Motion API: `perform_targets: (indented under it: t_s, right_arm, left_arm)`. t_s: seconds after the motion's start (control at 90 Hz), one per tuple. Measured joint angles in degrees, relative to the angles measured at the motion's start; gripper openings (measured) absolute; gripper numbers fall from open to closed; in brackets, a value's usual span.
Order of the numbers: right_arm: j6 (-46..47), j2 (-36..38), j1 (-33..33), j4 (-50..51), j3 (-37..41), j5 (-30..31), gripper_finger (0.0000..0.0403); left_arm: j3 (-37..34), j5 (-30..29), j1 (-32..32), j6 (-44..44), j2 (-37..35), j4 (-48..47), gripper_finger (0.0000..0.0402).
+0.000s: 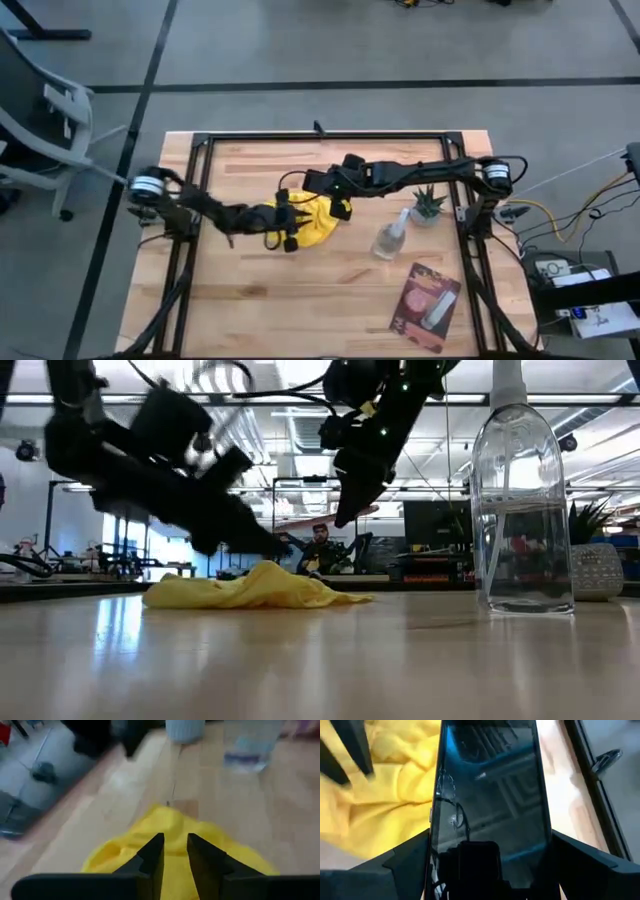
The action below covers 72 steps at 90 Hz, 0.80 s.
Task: Apply microfiber cloth
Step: Wipe the front of the pink cellphone with a microfiber cloth
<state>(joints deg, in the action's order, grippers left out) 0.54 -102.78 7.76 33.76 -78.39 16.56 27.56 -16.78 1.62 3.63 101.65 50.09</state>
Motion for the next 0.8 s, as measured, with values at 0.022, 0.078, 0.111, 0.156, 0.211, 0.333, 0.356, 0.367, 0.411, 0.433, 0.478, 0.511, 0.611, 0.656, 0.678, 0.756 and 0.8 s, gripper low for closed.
perform_targets:
  t_s: [0.022, 0.078, 0.111, 0.156, 0.211, 0.333, 0.356, 0.367, 0.411, 0.433, 0.478, 0.511, 0.611, 0.656, 0.678, 0.756, 0.8]
  right_arm:
    - [0.08, 0.00, 0.03, 0.17, 0.19, 0.00, 0.0328]
    - [0.39, 0.00, 0.10, -0.19, 0.81, -0.02, 0.0328]
    - [0.70, 0.00, 0.11, -0.27, 1.22, -0.04, 0.0328]
    - [1.18, 0.00, 0.10, -0.24, 1.92, -0.04, 0.0328]
    - [1.71, 0.00, 0.06, -0.37, 2.91, -0.07, 0.0328]
    - [2.76, -0.07, -0.04, -1.59, 5.20, -0.36, 0.0331]
    - [2.94, -0.10, -0.11, -2.53, 5.59, -0.54, 0.0331]
    - [3.00, -0.11, -0.11, -2.98, 5.78, -0.64, 0.0331]
    - [3.25, -0.13, -0.21, -4.15, 6.71, -1.36, 0.0331]
    - [3.38, -0.13, -0.25, -4.73, 7.31, -1.91, 0.0330]
    - [3.83, -0.16, -0.34, -6.10, 8.31, -3.08, 0.0329]
    - [4.06, -0.28, -0.34, -7.19, 8.94, -3.50, 0.0328]
    - [4.53, -0.33, -0.42, -9.20, 10.83, -3.58, 0.0330]
    - [4.73, -0.33, -0.38, -10.39, 11.64, -3.52, 0.0331]
    - [4.77, -0.33, -0.38, -10.94, 12.06, -3.53, 0.0332]
    - [5.02, -0.33, -0.42, -12.87, 13.39, -3.49, 0.0331]
    - [5.03, -0.33, -0.47, -13.89, 14.09, -3.53, 0.0330]
  left_arm:
    - [0.63, -0.03, -0.34, -0.03, 1.23, -0.20, 0.0092]
    - [2.54, -0.06, -1.19, -0.04, 3.85, -0.35, 0.0109]
    - [3.65, -0.06, -1.62, -0.05, 5.32, -0.24, 0.0120]
    - [4.53, -0.05, -2.15, -0.11, 6.99, -1.17, 0.0135]
    - [5.49, -0.19, -2.62, -0.83, 8.82, -1.73, 0.0154]
    - [5.92, -0.30, -2.96, -2.74, 10.70, -4.59, 0.0197]
    - [5.79, -0.30, -2.96, -3.31, 10.82, -5.14, 0.0204]
    - [5.77, -0.27, -2.96, -3.56, 10.82, -5.49, 0.0207]
    - [5.45, -0.34, -2.97, -4.92, 10.43, -7.51, 0.0216]
    - [5.16, -0.36, -3.01, -5.67, 10.29, -8.35, 0.0219]
    - [4.77, -0.39, -3.01, -7.11, 9.93, -9.66, 0.0221]
    - [4.25, -0.43, -3.01, -7.93, 9.51, -10.26, 0.0218]
    - [2.35, 0.54, -2.85, -9.42, 8.54, -10.18, 0.0182]
    - [1.04, 2.32, -2.87, -9.88, 7.98, -8.68, 0.0156]
    - [0.50, 3.19, -2.90, -10.15, 7.54, -8.58, 0.0141]
    - [-1.46, 6.02, -2.91, -11.41, 6.09, -8.47, 0.0081]
    - [-2.86, 7.62, -2.91, -12.32, 5.11, -8.41, 0.0044]
